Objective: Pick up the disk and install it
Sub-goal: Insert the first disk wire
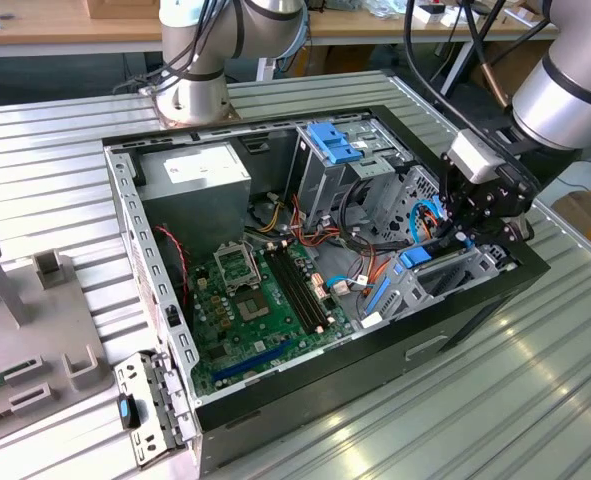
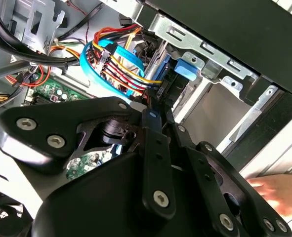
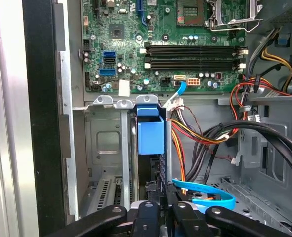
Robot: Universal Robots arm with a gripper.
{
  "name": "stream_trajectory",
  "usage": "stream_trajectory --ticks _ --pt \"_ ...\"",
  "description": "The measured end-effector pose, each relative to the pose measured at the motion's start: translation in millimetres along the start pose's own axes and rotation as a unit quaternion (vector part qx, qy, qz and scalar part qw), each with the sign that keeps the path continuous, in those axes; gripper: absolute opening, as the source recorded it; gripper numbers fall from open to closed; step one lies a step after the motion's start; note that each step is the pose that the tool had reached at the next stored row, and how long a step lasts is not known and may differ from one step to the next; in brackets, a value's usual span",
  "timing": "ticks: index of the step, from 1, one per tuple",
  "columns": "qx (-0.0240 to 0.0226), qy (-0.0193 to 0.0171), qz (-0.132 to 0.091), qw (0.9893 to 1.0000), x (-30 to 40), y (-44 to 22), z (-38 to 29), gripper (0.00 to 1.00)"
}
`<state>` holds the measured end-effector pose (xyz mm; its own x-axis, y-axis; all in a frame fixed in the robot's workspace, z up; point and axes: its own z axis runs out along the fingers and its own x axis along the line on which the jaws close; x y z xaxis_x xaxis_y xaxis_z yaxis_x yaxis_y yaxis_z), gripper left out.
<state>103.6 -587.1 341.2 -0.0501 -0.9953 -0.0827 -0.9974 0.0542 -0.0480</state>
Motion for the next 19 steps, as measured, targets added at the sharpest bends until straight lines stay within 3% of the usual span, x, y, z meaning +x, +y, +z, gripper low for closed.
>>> stream_trajectory --ticks 6,7,9,10,11,19 --pt "0.0000 0.0000 0.000 1.0000 0.0 0.0 0.4 0.18" --pt "0.0000 0.0001 0.000 1.0000 0.1 0.0 0.4 0.29" --pt "0.0000 0.0004 0.000 1.0000 0.0 0.0 0.3 0.29" --pt "0.0000 0.0004 0.000 1.0000 0.1 0.0 0.3 0.36" --pt "0.0000 0.0004 0.000 1.0000 0.0 0.0 0.2 0.36" --pt "0.0000 0.0004 0.000 1.0000 -2.1 -1.2 -25.7 0.36"
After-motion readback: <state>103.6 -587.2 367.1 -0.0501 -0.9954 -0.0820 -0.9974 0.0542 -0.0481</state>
